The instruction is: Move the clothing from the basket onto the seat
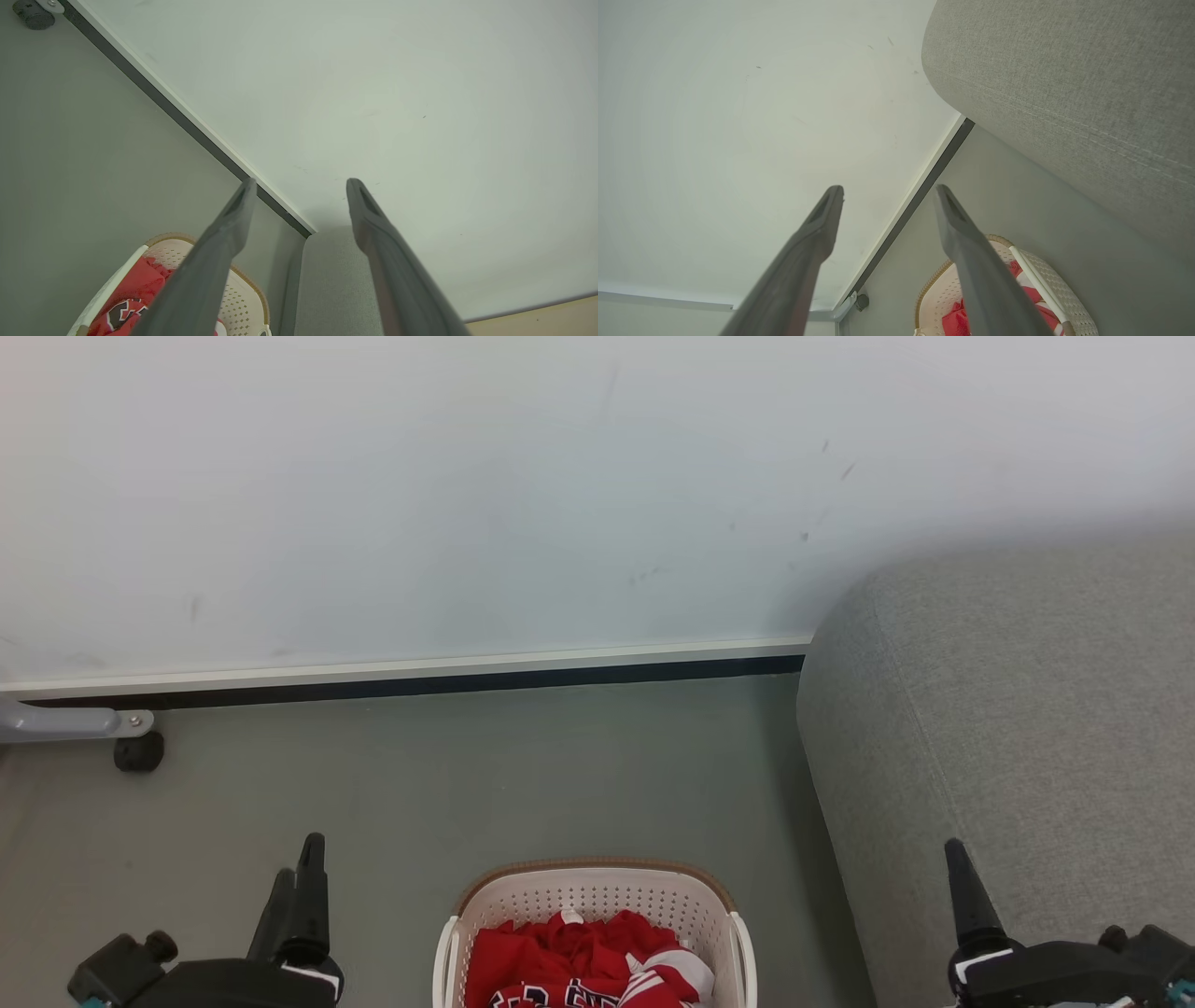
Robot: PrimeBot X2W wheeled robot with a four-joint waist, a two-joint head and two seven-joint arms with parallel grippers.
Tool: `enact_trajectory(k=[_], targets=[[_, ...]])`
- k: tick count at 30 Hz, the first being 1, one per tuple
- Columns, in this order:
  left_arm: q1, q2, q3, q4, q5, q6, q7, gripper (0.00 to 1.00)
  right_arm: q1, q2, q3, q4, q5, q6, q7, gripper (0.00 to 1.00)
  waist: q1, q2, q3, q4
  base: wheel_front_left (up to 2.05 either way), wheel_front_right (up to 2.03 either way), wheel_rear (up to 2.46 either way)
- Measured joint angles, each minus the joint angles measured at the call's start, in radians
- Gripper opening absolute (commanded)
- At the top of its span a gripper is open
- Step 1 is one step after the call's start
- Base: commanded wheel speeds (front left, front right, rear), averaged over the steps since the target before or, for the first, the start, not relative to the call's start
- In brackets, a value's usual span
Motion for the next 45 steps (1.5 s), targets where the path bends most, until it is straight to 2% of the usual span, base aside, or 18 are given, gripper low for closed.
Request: enact_trajectory(k=[15, 45], targets=[[0.021, 0.039, -0.051, -0.003, 0.267, 0.041, -0.054, 1.0, -0.003, -0.024, 0.09, 0.007, -0.206, -0.034, -0.05, 1.0, 0.0, 0.0, -0.001, -0.001, 0.0, 0.0, 0.0], [0.052, 0.04, -0.099, -0.016, 0.674, 0.109, -0.159, 1.0, -0.022, -0.051, 0.222, 0.025, -0.577, -0.095, -0.154, 1.0, 0.0, 0.0, -0.006, -0.008, 0.0, 0.0, 0.0]])
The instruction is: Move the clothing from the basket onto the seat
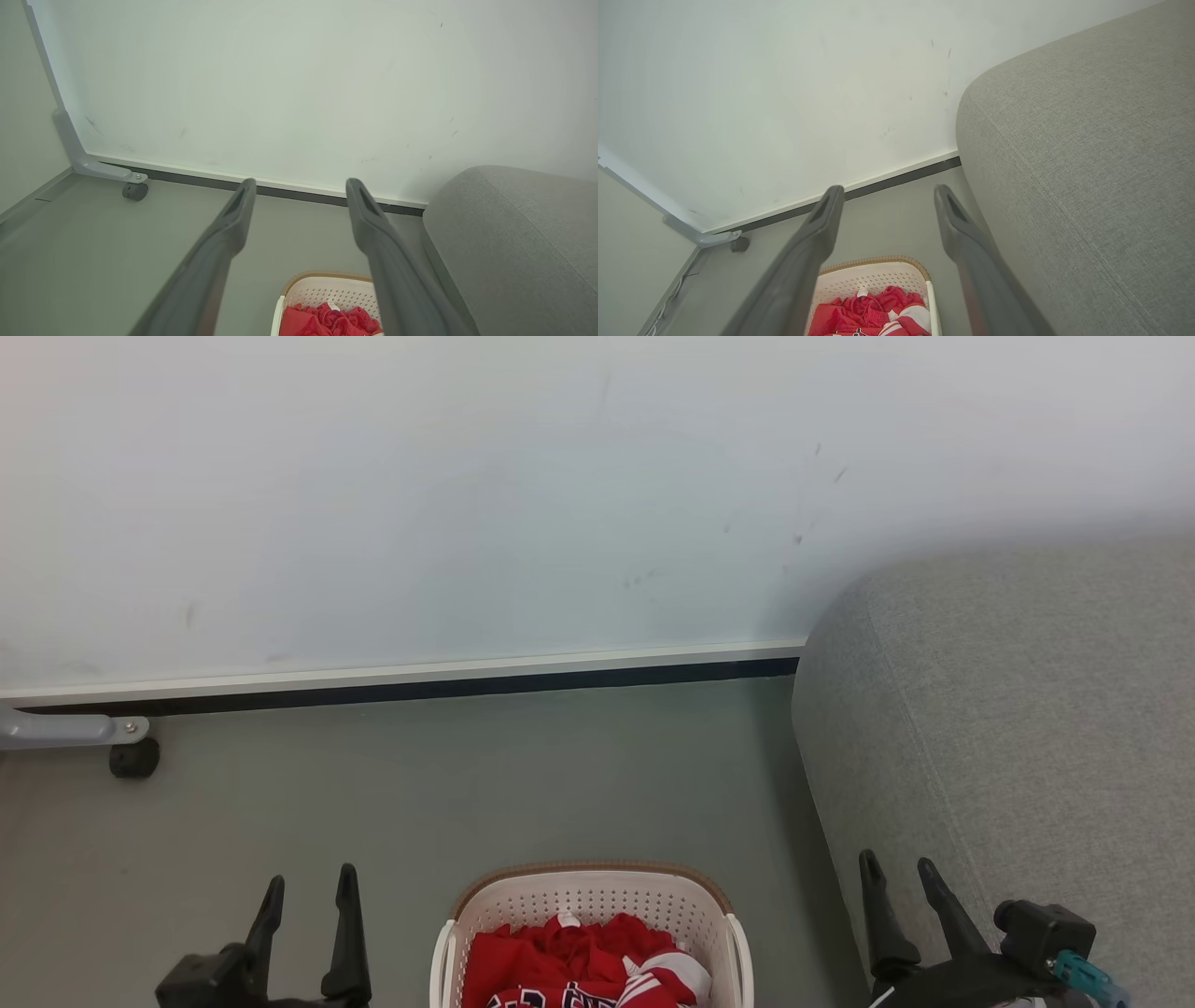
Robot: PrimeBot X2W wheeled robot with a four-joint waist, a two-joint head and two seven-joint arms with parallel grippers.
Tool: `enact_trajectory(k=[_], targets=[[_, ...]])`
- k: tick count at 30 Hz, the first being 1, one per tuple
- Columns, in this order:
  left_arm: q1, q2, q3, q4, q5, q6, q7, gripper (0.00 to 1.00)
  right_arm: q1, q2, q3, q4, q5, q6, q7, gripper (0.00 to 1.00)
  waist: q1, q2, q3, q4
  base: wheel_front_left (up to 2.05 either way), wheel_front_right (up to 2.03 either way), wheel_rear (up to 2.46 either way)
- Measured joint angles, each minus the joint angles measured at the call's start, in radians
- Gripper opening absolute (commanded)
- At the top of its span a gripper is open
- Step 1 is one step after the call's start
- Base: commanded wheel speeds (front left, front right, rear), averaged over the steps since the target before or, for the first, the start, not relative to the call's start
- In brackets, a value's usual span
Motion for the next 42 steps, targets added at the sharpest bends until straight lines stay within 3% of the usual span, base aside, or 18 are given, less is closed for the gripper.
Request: enact_trajectory(k=[21, 42], targets=[[0.019, 0.002, -0.027, 0.007, 0.249, 0.03, -0.069, 1.0, -0.002, -0.017, 0.083, 0.01, -0.258, -0.032, -0.071, 1.0, 0.0, 0.0, -0.003, -0.003, 0.0, 0.0, 0.0], [0.027, -0.002, -0.02, 0.022, 0.251, 0.021, -0.069, 1.0, -0.003, -0.016, 0.07, 0.01, -0.274, -0.031, -0.071, 1.0, 0.0, 0.0, 0.001, -0.004, 0.0, 0.0, 0.0]])
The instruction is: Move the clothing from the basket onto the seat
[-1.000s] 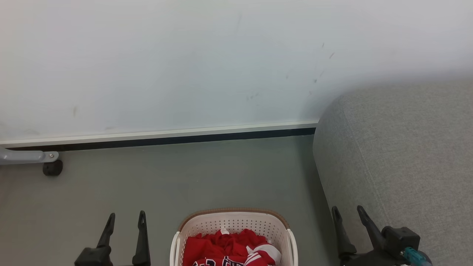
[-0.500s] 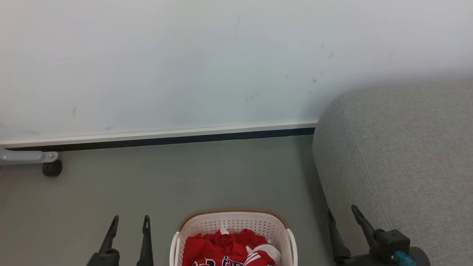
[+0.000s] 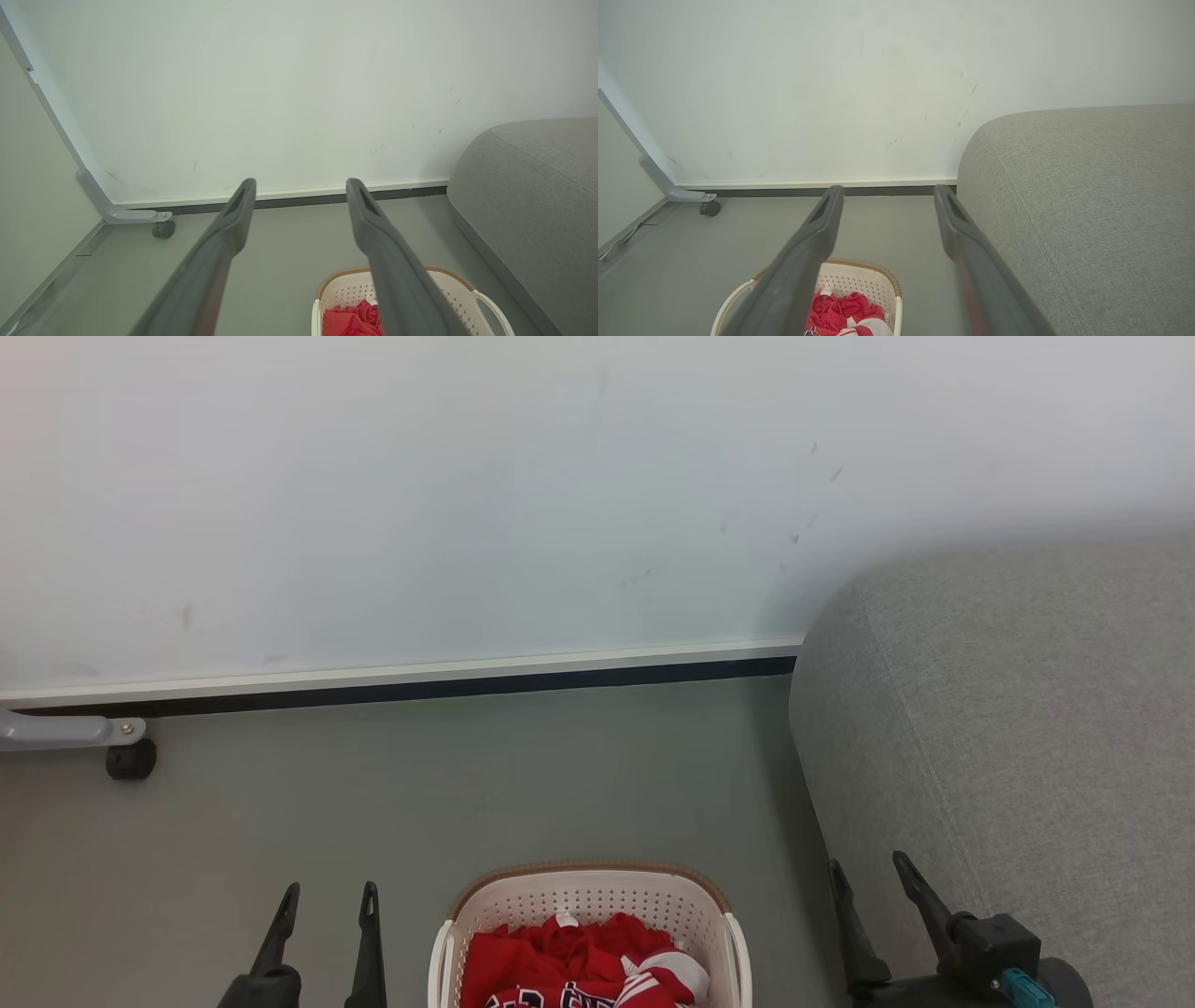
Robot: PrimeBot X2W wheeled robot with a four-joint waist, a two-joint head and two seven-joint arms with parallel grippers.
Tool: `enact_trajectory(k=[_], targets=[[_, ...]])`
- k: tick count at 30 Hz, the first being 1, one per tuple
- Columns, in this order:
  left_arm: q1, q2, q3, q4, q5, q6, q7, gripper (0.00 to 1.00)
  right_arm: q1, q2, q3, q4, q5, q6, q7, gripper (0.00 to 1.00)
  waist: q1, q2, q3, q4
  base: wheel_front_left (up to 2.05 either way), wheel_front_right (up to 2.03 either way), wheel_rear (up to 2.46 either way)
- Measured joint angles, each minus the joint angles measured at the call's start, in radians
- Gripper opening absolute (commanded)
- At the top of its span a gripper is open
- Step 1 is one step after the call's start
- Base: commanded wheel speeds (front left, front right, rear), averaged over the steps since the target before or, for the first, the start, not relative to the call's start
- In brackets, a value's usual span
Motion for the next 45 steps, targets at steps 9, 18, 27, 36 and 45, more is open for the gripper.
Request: enact_trajectory(k=[9, 18, 27, 36, 45], targets=[[0.0, -0.002, 0.005, 0.003, 0.0, -0.001, 0.0, 1.0, 0.0, 0.002, -0.008, -0.002, -0.006, 0.005, 0.0, 1.0, 0.0, 0.0, 0.005, 0.0, 0.0, 0.0, 0.0], [-0.001, 0.0, -0.006, -0.016, 0.009, -0.018, 0.0, 1.0, 0.0, 0.001, -0.024, -0.05, -0.012, 0.008, 0.0, 1.0, 0.0, 0.0, 0.055, -0.002, 0.0, 0.0, 0.0], [-0.062, 0.0, -0.059, 0.023, 0.032, -0.046, 0.0, 1.0, -0.027, -0.014, -0.081, -0.123, -0.038, -0.002, -0.004, 1.0, 0.0, 0.0, 0.16, -0.011, 0.0, 0.0, 0.0], [-0.191, -0.009, -0.163, 0.139, 0.095, -0.099, 0.008, 1.0, -0.054, -0.037, -0.144, -0.215, -0.072, -0.018, -0.004, 1.0, 0.0001, 0.0001, 0.279, -0.036, 0.0, 0.0, 0.0], [-0.339, -0.026, -0.251, 0.265, 0.153, -0.142, 0.046, 1.0, -0.084, -0.037, -0.184, -0.31, -0.107, -0.027, -0.007, 1.0, 0.0002, 0.0001, 0.402, -0.067, 0.0, 0.0, 0.0]])
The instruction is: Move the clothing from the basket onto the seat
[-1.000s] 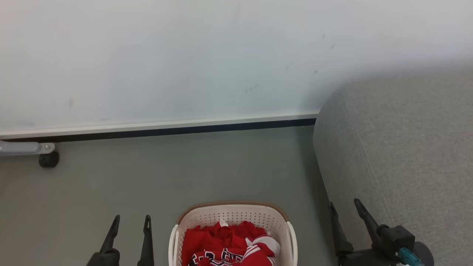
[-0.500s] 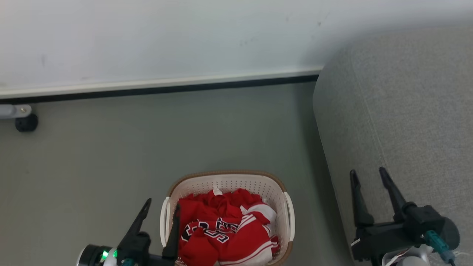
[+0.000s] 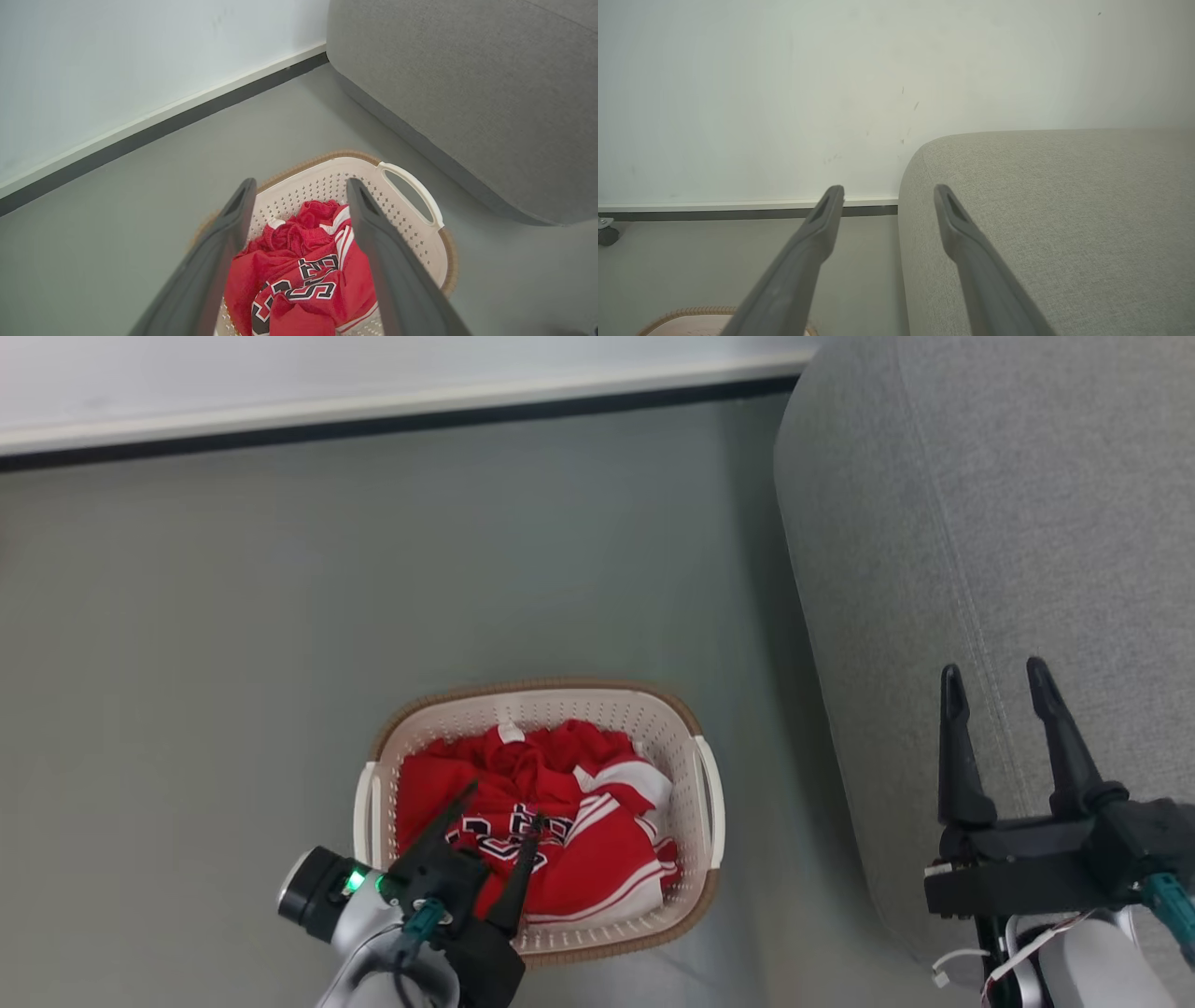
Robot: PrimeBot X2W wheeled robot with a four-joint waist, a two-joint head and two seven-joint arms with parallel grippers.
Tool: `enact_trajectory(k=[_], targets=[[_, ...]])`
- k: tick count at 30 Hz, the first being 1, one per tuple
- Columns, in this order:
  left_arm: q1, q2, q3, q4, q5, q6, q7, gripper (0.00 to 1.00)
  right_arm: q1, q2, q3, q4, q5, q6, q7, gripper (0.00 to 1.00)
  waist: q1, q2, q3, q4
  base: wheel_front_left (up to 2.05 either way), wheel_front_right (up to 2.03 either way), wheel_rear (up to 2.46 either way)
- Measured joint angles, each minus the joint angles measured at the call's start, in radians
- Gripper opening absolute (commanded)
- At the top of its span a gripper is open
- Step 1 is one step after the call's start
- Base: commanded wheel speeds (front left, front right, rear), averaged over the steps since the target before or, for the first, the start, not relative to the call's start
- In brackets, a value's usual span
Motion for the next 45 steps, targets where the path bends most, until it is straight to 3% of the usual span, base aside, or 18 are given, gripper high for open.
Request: enact_trajectory(k=[22, 45], targets=[[-0.261, -0.023, -0.173, 0.219, 0.094, -0.038, 0.018, 1.0, -0.222, 0.005, -0.011, -0.144, -0.04, 0.002, 0.0, 1.0, -0.0001, 0.0001, 0.311, -0.053, 0.0, 0.0, 0.0], [-0.53, -0.027, -0.208, 0.404, 0.106, -0.052, 0.1, 1.0, -0.383, 0.013, -0.015, -0.216, -0.092, 0.01, -0.001, 1.0, -0.0001, 0.0001, 0.623, -0.081, 0.0, 0.0, 0.0]])
